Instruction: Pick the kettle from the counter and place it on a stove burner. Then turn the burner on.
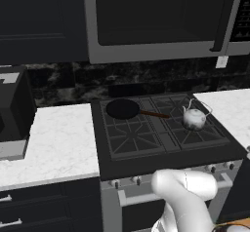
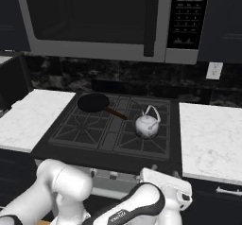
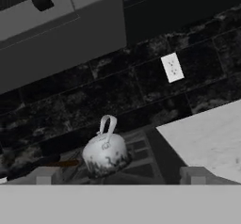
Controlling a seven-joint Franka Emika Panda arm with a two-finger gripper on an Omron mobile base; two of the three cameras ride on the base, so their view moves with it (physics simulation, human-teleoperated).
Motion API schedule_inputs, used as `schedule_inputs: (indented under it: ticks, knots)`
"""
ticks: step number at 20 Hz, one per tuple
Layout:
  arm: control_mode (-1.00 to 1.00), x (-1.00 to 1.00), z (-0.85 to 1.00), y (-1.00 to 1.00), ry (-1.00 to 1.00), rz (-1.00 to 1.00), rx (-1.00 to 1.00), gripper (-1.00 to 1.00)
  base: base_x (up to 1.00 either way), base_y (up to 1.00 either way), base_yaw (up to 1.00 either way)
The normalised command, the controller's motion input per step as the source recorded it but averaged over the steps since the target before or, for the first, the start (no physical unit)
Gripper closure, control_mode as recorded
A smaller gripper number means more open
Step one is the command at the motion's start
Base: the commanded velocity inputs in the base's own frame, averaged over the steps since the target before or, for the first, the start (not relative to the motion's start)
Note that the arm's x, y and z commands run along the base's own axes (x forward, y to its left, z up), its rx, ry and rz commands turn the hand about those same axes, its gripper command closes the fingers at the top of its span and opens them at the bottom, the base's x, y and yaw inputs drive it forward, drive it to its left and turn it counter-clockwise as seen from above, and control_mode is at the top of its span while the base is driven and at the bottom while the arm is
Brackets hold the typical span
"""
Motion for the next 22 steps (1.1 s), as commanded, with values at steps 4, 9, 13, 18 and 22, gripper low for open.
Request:
schedule_inputs:
  ticks: [4,9,13,18,22]
  knots:
    - [-1.0,-0.36,-0.25,0.0,-0.3,0.09,-0.11,-1.0,0.0,0.0,0.0]
    - [-1.0,-0.23,-0.37,0.0,-0.28,0.06,-0.2,-1.0,0.0,0.0,0.0]
    - [-1.0,0.0,-0.53,0.0,-0.25,0.01,-0.21,-1.0,0.0,0.0,0.0]
    - [-1.0,0.07,-0.35,0.0,-0.15,0.0,-0.05,-1.0,0.0,0.0,0.0]
    - [-1.0,0.11,-0.46,0.0,-0.21,0.0,-0.01,-1.0,0.0,0.0,0.0]
